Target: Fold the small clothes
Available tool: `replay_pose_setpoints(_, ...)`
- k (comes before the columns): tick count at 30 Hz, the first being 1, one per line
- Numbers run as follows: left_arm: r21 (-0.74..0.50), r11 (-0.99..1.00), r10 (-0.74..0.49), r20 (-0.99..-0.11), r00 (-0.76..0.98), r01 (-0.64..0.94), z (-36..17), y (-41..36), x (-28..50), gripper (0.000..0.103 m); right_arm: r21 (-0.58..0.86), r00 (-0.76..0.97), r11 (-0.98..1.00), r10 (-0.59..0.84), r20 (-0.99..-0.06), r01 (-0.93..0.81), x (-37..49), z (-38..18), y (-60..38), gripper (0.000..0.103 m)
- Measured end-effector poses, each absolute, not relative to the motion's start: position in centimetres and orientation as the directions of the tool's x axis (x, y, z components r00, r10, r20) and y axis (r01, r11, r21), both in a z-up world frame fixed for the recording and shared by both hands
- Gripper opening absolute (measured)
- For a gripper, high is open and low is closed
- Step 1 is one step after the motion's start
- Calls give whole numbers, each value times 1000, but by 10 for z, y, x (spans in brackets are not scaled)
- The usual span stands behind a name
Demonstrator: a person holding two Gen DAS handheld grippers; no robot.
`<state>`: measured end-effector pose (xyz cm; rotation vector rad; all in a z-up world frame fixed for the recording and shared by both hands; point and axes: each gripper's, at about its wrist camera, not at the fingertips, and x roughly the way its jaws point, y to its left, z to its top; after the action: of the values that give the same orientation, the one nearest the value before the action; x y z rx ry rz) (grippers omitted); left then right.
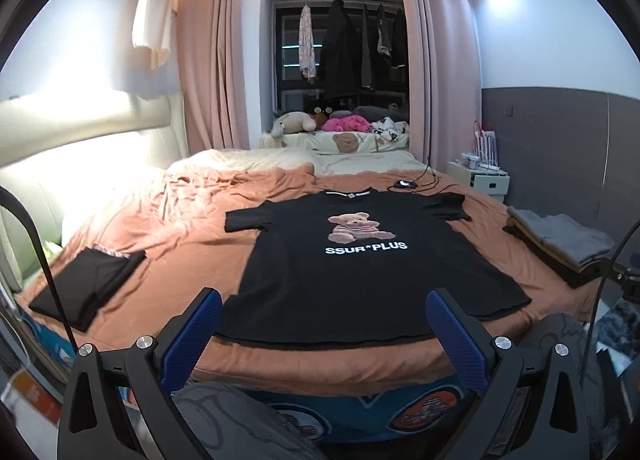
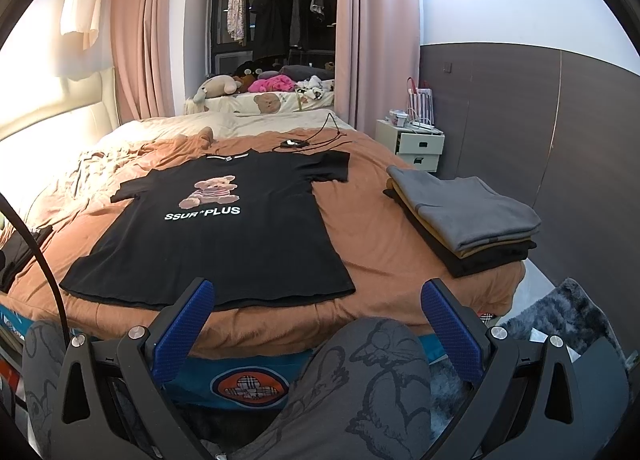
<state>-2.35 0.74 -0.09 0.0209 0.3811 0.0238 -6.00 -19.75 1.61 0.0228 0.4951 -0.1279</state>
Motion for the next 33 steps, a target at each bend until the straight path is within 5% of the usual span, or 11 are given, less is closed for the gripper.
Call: replay_pose_setpoints(33, 3, 1000, 8, -394, 919, -8, 0, 15, -29, 103, -13, 878, 993, -111, -466, 119, -66, 18, -195, 103)
